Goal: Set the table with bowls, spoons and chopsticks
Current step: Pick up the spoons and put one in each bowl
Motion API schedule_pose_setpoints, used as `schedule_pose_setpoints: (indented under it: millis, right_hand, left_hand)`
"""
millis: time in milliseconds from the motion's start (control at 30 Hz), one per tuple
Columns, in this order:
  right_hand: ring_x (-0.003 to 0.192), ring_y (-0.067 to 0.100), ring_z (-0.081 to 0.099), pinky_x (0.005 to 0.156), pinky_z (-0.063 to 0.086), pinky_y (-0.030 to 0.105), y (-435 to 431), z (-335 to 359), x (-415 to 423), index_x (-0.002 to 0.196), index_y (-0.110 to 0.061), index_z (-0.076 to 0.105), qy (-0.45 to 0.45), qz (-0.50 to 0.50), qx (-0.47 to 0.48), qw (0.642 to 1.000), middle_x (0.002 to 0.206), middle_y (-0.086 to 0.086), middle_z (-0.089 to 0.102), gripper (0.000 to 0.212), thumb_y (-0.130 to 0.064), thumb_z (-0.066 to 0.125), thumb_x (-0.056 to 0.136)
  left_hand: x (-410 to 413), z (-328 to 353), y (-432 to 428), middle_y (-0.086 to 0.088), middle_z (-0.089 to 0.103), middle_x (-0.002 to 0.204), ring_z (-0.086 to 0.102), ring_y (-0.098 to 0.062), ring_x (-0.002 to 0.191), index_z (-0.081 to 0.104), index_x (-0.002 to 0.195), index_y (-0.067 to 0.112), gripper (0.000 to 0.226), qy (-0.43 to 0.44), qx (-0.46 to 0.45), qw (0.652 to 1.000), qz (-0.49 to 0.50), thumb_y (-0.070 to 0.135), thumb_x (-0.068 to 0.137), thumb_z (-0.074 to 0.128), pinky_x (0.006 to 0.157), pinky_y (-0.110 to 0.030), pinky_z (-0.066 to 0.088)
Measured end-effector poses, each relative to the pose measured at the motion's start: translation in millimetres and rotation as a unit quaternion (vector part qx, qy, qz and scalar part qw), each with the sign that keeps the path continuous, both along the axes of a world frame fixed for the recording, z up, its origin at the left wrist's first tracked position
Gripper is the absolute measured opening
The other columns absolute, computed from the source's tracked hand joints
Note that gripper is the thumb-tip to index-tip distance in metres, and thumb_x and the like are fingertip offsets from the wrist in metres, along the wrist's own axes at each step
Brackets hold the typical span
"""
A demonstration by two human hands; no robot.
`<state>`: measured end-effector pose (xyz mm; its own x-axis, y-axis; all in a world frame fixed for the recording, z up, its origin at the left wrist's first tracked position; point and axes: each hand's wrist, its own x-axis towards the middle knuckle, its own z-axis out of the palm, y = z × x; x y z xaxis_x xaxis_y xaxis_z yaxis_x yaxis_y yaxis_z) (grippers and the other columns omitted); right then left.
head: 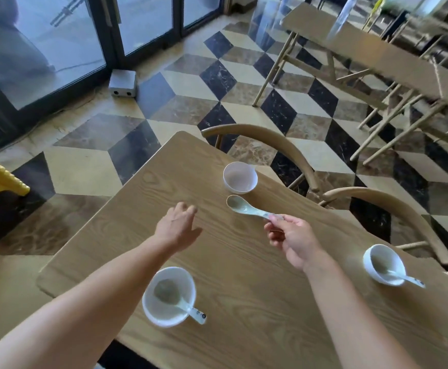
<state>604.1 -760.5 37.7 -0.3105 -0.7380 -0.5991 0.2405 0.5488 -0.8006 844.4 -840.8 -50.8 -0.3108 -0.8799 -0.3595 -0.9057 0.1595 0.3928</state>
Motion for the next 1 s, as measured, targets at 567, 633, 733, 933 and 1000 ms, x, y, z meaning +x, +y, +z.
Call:
schedule_pose_setpoints:
  millis: [567,633,733,933,1000]
  right_hand:
    - [0.053,0.013,0.050,0.042,0.038,0.020,-120,-76,-66,0.112,0.001,0.060,-0.054,-0.020,0.042,0.997,0.065,0.005,0.059,0.020,-0.013,0.057,0.097]
    - [0.054,0.013,0.049,0.042,0.038,0.020,-128,-83,-65,0.109,0.001,0.061,-0.058,-0.013,0.047,0.997,0.067,0.006,0.058,0.019,-0.013,0.059,0.097]
    - [0.054,0.014,0.049,0.042,0.037,0.020,-138,-94,-64,0.103,-0.002,0.062,-0.068,-0.008,0.050,0.996,0.068,0.006,0.058,0.014,-0.013,0.060,0.096]
    - [0.051,0.013,0.048,0.043,0.035,0.021,-148,-107,-61,0.084,-0.008,0.061,-0.058,-0.005,0.049,0.997,0.062,0.005,0.057,0.010,-0.012,0.065,0.093]
    - [0.049,0.012,0.048,0.041,0.035,0.021,-149,-111,-60,0.083,-0.007,0.061,-0.054,-0.017,0.051,0.997,0.061,0.005,0.057,0.011,-0.012,0.065,0.092]
  left_hand:
    - [14,-116,-53,-0.011,0.005,0.168,-0.004,-0.043,0.152,0.009,0.158,0.043,0.081,-0.103,-0.135,0.980,-0.103,0.083,0.087,0.014,0.119,-0.062,-0.002]
    - [14,-117,-53,-0.010,0.006,0.168,-0.001,-0.042,0.152,0.009,0.158,0.043,0.080,-0.100,-0.154,0.978,-0.099,0.082,0.088,0.017,0.120,-0.062,0.002]
    - [15,-119,-52,-0.009,0.008,0.168,0.000,-0.042,0.152,0.010,0.158,0.043,0.079,-0.098,-0.171,0.975,-0.098,0.081,0.088,0.019,0.120,-0.062,0.006]
    - [14,-121,-53,-0.009,0.010,0.168,0.002,-0.042,0.152,0.012,0.158,0.043,0.079,-0.104,-0.179,0.974,-0.096,0.080,0.088,0.024,0.120,-0.062,0.008]
    - [14,-121,-53,-0.009,0.010,0.168,0.002,-0.042,0.153,0.012,0.157,0.043,0.079,-0.106,-0.182,0.973,-0.096,0.080,0.088,0.024,0.119,-0.062,0.009]
